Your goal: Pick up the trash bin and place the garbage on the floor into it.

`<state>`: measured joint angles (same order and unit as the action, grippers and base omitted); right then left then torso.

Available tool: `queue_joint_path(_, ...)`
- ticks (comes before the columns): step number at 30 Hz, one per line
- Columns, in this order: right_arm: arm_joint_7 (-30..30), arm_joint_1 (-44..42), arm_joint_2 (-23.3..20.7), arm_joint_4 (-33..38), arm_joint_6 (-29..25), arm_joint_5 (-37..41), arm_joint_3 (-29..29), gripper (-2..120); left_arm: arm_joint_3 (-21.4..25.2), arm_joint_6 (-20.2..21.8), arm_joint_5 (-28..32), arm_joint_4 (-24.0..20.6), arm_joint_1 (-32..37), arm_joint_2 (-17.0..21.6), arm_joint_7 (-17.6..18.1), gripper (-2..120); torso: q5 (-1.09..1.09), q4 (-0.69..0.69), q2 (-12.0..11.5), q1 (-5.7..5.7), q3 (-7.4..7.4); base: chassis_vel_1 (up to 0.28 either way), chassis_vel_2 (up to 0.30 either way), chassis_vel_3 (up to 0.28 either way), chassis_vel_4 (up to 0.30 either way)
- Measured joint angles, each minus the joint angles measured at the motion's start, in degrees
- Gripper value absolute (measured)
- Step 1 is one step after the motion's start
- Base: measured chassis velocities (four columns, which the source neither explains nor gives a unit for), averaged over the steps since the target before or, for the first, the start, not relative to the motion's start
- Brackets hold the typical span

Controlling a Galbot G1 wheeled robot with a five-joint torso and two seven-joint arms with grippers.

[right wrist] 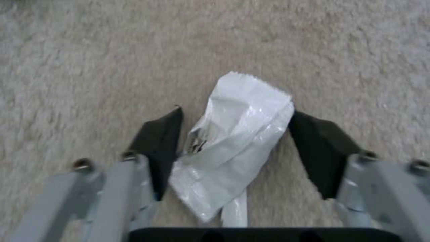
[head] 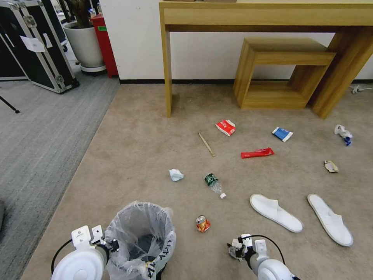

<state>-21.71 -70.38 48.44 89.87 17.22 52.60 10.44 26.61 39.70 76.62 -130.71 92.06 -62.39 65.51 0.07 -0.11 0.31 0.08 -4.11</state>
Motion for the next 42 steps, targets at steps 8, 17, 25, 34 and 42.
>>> queue_joint_path(8, -0.8, -0.6, -0.5, 2.1, 0.2, 0.4, 0.1, 28, -0.3, 0.0, -1.5, -0.5, 0.9, -1.0, 0.1, 0, -0.07, -0.01, 0.0, 0.0, 0.02, 0.0, 0.0, 0.0, 0.0)
queue_joint_path(17, -1.4, -1.2, -0.2, 2.8, 0.2, 0.0, -0.5, 0, 0.6, 0.2, -1.2, -1.6, 2.0, -0.9, 0.2, 0, -0.1, -0.03, 0.0, 0.0, 0.03, 0.0, 0.0, 0.0, 0.0)
queue_joint_path(25, -1.6, -1.9, -0.3, 3.7, -0.2, -0.8, -2.2, 0, 1.2, 0.2, -0.8, -2.2, 2.2, -0.5, 0.5, 0, -0.07, -0.03, 0.0, 0.0, 0.03, 0.0, 0.0, 0.0, 0.0)
queue_joint_path(34, 12.3, 0.9, -1.9, 8.2, -15.7, -12.9, -9.6, 0, 1.9, 0.3, 0.9, -3.2, 2.1, 0.1, 0.9, 0, -0.07, -0.01, 0.0, 0.0, 0.03, 0.0, 0.0, 0.0, 0.0)
queue_joint_path(42, 32.2, 9.2, -4.5, 9.0, -33.4, -10.5, -9.0, 0, 3.2, -0.5, 4.9, -3.9, -0.4, 1.3, 1.8, 0, -0.06, -0.01, 0.1, 0.0, 0.03, 0.0, 0.0, 0.0, 0.0)
